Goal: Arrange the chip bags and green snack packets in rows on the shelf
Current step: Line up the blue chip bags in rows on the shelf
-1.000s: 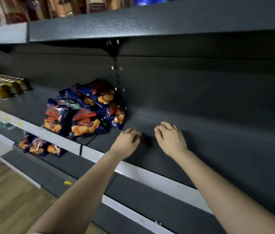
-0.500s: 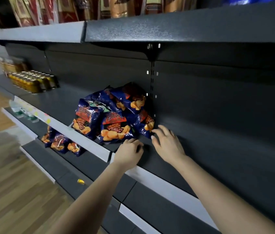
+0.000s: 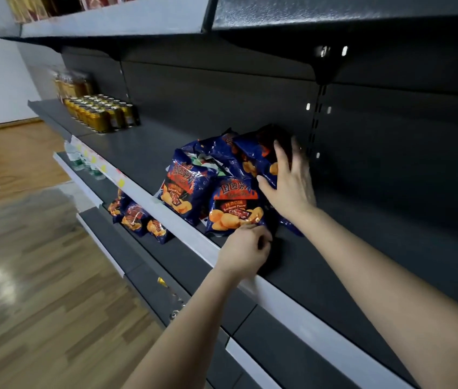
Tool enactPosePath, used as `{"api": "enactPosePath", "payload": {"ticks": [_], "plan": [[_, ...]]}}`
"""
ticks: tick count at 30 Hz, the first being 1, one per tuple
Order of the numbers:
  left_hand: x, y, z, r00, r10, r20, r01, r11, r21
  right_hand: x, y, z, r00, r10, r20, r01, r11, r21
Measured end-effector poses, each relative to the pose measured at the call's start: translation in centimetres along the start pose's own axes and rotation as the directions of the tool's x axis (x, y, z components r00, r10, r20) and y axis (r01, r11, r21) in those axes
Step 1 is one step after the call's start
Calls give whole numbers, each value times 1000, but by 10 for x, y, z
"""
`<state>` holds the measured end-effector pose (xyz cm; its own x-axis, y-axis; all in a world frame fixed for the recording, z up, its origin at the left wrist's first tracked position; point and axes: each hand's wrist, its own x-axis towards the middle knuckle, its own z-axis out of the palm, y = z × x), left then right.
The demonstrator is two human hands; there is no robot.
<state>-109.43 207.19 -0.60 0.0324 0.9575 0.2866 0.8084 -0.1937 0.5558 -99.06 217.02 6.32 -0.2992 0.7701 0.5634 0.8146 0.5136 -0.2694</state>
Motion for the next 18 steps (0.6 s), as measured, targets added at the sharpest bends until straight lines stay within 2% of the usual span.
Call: {"api": "enactPosePath", "payload": {"ticks": [3,7,13,18], "plan": [[0,0,-1,1000,10,12,-10,1000,13,26,-3,5,999,10,45,-8,999,-43],[1,-2,1,1000,8,3,-8,1000,21,37,0,15,958,82,274,-93,995,26],[2,-3,2,1000,3,-10,-3,1000,16,17,12,31,975,48,219,-76,990,122],[2,-3,4,1000,-14,-23,14,1000,-5,2,18,30,976,44,214,-68,992,106]]}}
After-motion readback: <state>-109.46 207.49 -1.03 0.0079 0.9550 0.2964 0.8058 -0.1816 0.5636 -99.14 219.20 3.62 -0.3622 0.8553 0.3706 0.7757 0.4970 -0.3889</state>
